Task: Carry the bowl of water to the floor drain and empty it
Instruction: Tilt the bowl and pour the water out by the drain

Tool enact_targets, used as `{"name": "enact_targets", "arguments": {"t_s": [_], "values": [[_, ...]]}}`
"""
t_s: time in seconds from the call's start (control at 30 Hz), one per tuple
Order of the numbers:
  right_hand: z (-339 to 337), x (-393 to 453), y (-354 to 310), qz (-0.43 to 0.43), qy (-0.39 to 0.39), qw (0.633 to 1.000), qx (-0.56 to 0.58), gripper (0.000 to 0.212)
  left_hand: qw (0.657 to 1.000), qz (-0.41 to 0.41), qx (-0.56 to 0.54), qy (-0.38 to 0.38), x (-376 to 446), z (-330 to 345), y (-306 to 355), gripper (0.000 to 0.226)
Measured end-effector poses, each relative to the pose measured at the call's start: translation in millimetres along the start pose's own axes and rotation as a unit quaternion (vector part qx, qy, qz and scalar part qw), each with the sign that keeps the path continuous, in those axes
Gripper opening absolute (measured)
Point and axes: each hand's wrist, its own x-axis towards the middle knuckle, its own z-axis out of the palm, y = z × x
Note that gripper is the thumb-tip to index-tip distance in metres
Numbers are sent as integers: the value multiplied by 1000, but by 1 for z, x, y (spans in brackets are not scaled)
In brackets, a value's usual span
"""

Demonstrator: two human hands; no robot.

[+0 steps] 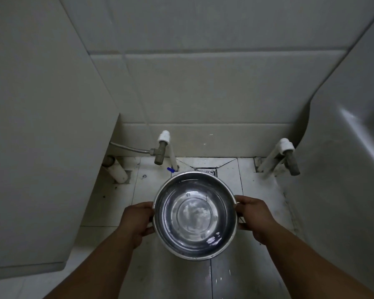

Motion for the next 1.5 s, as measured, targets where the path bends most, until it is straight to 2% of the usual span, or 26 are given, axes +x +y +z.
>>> {"name": "enact_targets", "arguments": {"t_s": [0.43, 0.67, 1.07, 1.5], "values": [[-7, 12, 2, -3, 0, 1000, -1, 40, 1000, -3, 9, 11, 11, 13, 0, 20], [-13, 19, 3, -10, 7, 1000, -12, 38, 1000, -9, 17, -7, 11, 22, 1, 33], [-17, 29, 14, 7, 7, 1000, -9, 38, 1000, -15, 22, -2, 19, 30, -2, 22], [-17, 31, 17, 19, 13, 1000, -7, 36, 999, -14, 47, 1, 15, 32, 1, 25]]}}
